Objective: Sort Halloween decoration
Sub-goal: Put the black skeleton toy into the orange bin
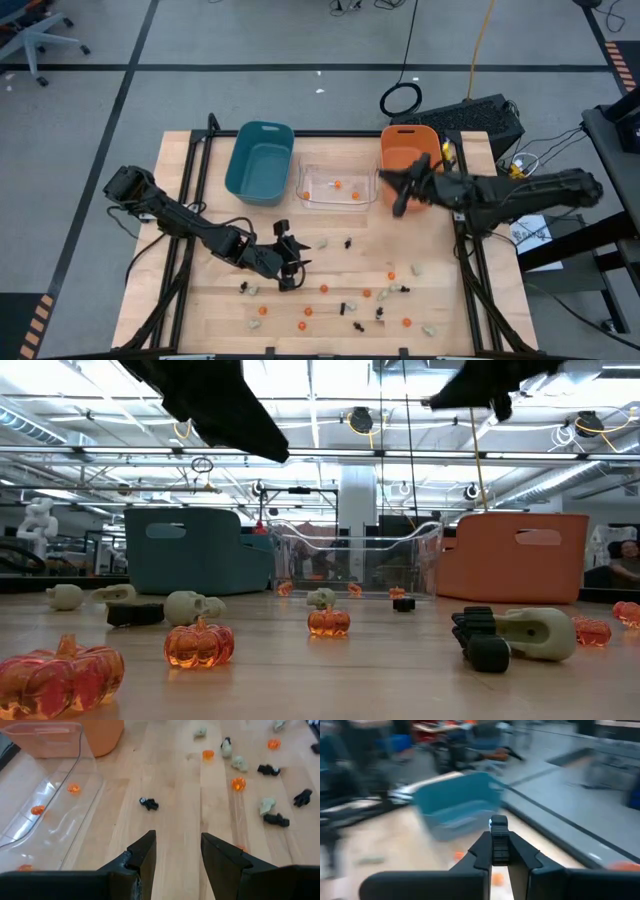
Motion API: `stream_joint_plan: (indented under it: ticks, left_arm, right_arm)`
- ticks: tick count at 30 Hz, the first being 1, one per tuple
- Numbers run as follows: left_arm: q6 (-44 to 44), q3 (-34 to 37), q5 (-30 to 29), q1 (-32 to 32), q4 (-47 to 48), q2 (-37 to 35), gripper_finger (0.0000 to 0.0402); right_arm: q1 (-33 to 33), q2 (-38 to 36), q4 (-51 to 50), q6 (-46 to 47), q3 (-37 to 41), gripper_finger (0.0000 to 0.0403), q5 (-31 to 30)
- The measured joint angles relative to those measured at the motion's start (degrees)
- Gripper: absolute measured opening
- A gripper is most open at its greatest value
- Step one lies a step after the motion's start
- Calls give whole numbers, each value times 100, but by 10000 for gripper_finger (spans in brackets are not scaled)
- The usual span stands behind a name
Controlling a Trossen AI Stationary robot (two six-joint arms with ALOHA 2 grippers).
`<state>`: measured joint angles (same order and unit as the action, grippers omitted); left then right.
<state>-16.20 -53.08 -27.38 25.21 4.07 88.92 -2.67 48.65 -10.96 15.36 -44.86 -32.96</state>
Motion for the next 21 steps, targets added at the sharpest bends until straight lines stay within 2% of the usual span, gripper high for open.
stream_joint_plan:
  ticks: [5, 11, 15, 21]
  left_arm:
    - [-41, 0, 0, -4, 15, 0, 153]
    - [-342, 0, 16, 4, 309, 0, 153]
    - [-569, 0, 14, 4, 478, 0, 153]
    - [-753, 0, 6, 4, 609, 0, 153]
  right_arm:
    - [1367, -182, -844, -125, -2, 17, 467]
    - [2778, 190, -2016, -195, -2, 17, 1075]
    - [3248, 590, -2357, -278, -2, 24, 1079]
    - [3533, 1210, -2546, -409, -2, 51, 1232]
